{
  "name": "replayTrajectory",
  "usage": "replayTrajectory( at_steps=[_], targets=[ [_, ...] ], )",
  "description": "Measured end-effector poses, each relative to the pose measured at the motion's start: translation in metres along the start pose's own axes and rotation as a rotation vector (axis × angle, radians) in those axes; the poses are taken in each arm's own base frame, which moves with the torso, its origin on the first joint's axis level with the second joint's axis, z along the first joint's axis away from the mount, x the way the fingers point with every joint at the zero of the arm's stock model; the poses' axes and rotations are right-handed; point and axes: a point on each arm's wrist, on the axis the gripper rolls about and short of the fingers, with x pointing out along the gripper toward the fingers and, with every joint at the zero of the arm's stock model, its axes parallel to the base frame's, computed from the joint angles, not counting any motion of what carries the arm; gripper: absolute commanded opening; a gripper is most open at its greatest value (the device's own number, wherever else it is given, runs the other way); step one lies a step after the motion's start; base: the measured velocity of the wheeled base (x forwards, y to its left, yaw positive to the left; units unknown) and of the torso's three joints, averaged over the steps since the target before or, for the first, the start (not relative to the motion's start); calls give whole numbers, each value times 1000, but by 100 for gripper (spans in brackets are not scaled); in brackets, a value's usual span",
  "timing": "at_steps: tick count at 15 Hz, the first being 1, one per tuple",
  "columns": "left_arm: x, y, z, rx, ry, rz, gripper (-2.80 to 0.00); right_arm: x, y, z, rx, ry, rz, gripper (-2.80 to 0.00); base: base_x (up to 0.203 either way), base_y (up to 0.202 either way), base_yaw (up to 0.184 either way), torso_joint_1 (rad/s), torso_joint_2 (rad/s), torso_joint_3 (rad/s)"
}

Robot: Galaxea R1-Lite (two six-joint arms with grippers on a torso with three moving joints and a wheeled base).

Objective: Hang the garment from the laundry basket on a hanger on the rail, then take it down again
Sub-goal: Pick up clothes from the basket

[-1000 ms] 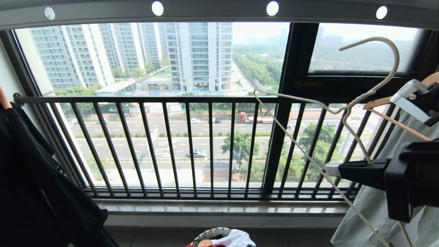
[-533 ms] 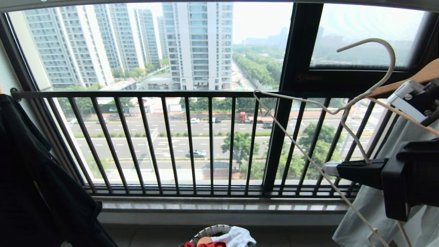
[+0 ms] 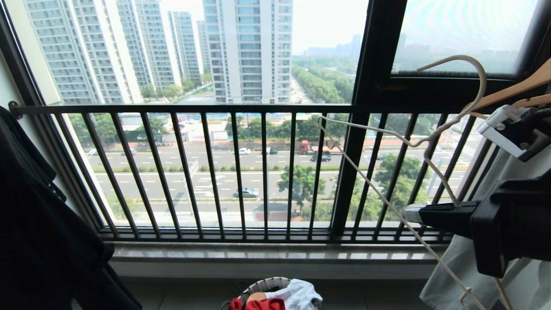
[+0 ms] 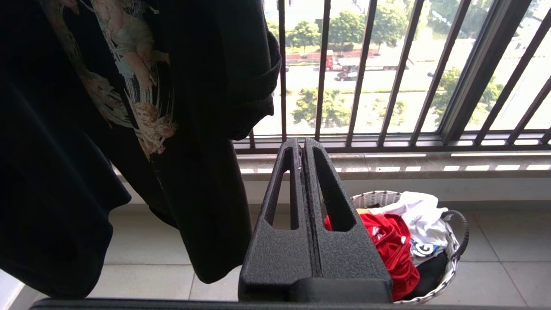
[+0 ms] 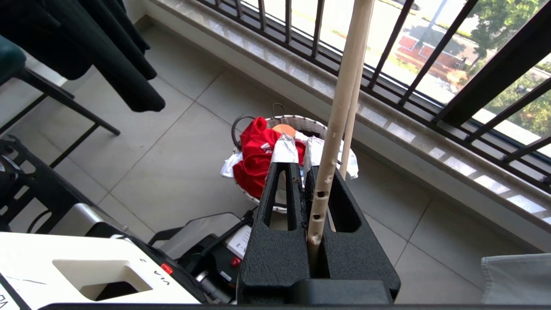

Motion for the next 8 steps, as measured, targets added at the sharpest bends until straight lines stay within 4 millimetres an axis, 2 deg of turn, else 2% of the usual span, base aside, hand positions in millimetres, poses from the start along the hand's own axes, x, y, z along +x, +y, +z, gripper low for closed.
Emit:
replayTrajectory(
  at_steps=[3, 8],
  targets=[
    [0, 0, 0, 0, 0, 0, -280, 0, 0, 0, 0, 0, 0, -280, 0, 0, 0, -174, 394, 221],
    [0, 0, 0, 0, 0, 0, -280, 0, 0, 0, 0, 0, -1, -280, 0, 0, 0, -230, 538, 301]
  ],
)
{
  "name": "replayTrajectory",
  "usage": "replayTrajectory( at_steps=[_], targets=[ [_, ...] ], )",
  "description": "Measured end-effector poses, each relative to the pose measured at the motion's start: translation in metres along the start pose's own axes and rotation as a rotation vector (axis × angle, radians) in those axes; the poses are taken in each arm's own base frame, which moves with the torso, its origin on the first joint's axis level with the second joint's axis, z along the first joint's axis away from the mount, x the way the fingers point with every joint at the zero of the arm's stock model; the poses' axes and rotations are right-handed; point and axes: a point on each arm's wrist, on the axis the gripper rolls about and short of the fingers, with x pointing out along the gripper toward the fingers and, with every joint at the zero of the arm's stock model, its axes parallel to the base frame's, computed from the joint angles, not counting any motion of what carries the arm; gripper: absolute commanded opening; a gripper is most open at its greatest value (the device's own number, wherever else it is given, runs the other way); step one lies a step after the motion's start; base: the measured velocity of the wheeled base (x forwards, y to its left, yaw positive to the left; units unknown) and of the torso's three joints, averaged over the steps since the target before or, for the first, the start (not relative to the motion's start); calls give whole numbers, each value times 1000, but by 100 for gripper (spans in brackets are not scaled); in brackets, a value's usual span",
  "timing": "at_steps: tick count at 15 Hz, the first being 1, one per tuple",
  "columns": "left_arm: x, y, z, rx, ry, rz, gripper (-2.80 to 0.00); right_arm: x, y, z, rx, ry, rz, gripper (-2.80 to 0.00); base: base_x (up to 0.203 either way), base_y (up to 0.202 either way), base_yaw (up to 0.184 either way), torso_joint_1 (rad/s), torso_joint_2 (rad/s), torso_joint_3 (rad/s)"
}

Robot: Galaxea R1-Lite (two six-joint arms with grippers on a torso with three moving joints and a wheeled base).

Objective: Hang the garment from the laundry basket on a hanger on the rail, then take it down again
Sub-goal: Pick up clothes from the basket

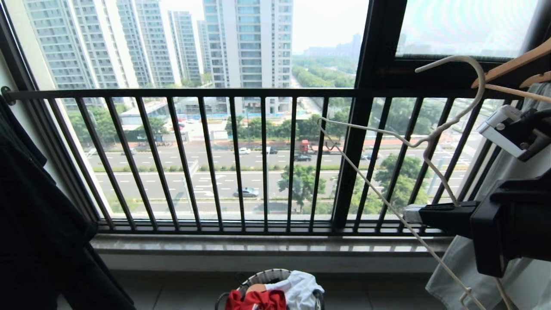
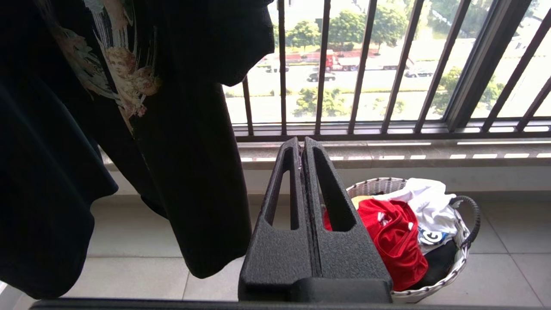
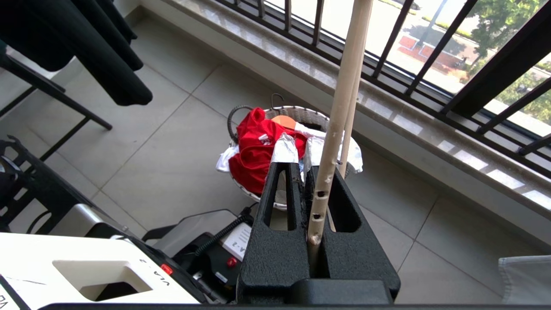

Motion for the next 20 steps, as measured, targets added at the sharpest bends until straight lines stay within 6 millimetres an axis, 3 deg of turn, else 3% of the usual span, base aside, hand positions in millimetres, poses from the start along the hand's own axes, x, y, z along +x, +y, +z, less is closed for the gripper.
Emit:
replayTrajectory(
  at_steps=[20],
  targets=[
    [0, 0, 0, 0, 0, 0, -280, -1, -1, 0, 2, -2, -5, -280, 0, 0, 0, -175, 496, 315]
  ],
)
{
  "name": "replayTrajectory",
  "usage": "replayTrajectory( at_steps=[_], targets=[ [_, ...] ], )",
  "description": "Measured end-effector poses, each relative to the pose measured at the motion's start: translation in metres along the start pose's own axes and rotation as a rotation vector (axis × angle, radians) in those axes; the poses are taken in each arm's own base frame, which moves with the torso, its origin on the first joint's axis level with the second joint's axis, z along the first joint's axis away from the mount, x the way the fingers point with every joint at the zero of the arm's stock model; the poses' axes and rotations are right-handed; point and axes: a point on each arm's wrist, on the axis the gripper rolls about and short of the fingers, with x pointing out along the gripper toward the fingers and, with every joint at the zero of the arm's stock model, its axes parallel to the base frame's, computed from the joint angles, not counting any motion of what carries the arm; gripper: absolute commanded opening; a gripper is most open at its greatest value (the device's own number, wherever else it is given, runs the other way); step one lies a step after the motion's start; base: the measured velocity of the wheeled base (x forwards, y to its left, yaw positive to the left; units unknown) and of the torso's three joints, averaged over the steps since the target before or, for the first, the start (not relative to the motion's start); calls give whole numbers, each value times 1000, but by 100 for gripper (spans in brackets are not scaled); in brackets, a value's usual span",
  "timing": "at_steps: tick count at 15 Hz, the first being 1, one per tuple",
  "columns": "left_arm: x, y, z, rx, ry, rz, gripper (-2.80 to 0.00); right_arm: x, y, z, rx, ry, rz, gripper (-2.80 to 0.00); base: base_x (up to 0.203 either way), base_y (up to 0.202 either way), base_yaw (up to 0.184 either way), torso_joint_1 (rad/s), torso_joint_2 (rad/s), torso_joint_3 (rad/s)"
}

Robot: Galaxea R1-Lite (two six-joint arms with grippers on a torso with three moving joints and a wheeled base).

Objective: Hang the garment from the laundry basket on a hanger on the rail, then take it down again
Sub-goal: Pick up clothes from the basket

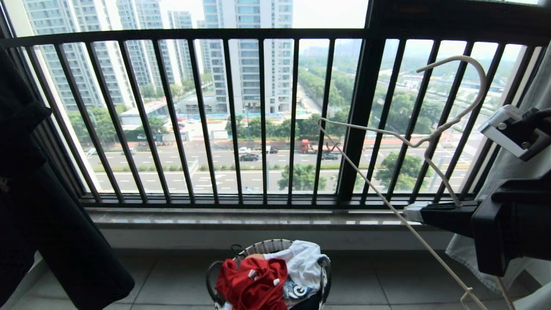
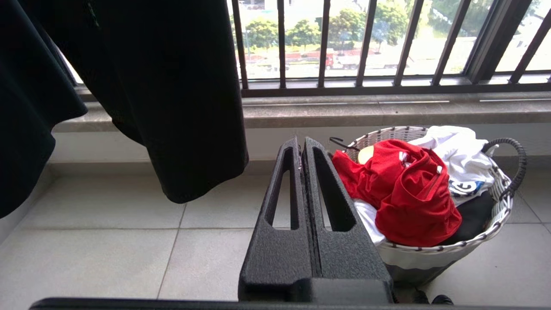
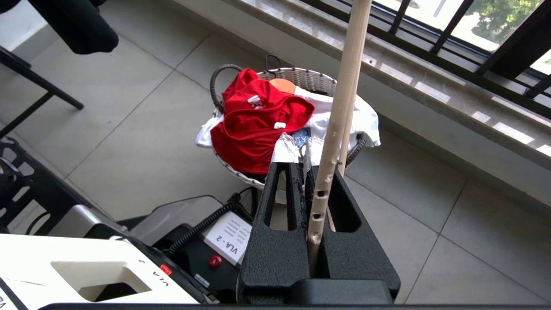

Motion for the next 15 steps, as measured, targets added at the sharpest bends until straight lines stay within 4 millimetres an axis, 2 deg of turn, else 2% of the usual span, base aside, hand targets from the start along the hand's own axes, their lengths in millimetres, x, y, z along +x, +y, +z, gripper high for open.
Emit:
replayTrajectory(
  at_steps=[5, 15],
  targets=[
    [0, 0, 0, 0, 0, 1, -280, 0, 0, -1, 0, 5, 0, -280, 0, 0, 0, -62, 414, 355],
    [0, 0, 0, 0, 0, 0, -280, 0, 0, -1, -1, -4, 2, -280, 0, 0, 0, -2, 36, 31]
  ],
)
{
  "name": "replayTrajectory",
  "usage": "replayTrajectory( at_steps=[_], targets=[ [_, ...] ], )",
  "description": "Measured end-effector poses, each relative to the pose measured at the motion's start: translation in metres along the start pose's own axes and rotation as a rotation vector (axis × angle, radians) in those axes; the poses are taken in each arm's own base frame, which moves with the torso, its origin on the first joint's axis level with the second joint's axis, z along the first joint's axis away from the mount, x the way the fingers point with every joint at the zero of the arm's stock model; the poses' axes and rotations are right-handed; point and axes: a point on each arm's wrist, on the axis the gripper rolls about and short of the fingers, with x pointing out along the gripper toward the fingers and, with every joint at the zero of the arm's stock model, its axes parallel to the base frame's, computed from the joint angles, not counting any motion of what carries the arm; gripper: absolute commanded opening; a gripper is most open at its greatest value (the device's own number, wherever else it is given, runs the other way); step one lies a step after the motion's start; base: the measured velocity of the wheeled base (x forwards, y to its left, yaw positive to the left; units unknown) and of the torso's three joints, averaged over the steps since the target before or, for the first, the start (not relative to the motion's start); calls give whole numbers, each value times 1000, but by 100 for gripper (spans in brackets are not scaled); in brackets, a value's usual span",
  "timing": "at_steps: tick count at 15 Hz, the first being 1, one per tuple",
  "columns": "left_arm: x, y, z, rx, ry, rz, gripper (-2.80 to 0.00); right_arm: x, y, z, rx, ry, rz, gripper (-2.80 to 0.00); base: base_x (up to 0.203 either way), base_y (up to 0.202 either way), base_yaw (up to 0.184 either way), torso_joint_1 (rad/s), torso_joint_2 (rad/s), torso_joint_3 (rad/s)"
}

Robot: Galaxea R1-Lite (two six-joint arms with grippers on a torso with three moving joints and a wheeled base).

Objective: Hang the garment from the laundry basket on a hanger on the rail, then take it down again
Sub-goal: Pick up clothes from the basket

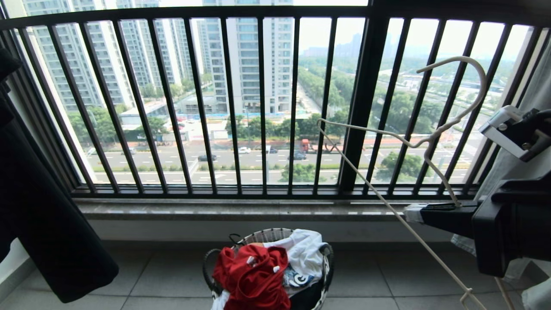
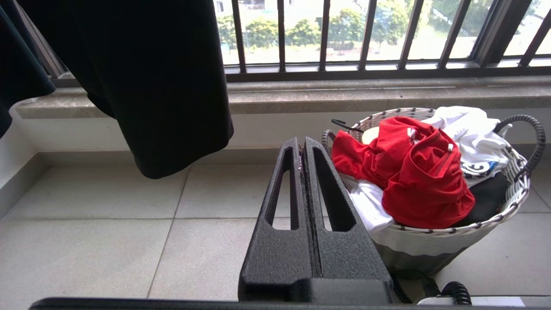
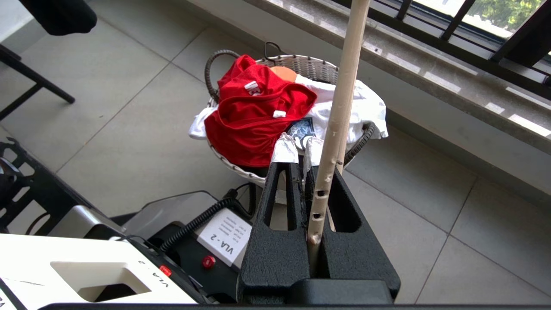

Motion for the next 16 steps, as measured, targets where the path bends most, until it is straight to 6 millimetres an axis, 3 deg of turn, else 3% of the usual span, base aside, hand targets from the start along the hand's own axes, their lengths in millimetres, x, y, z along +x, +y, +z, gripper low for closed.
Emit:
replayTrajectory(
  at_steps=[16],
  targets=[
    [0, 0, 0, 0, 0, 0, -280, 4, -1, -4, -15, -43, 3, -280, 0, 0, 0, 0, 0, 0]
  ],
)
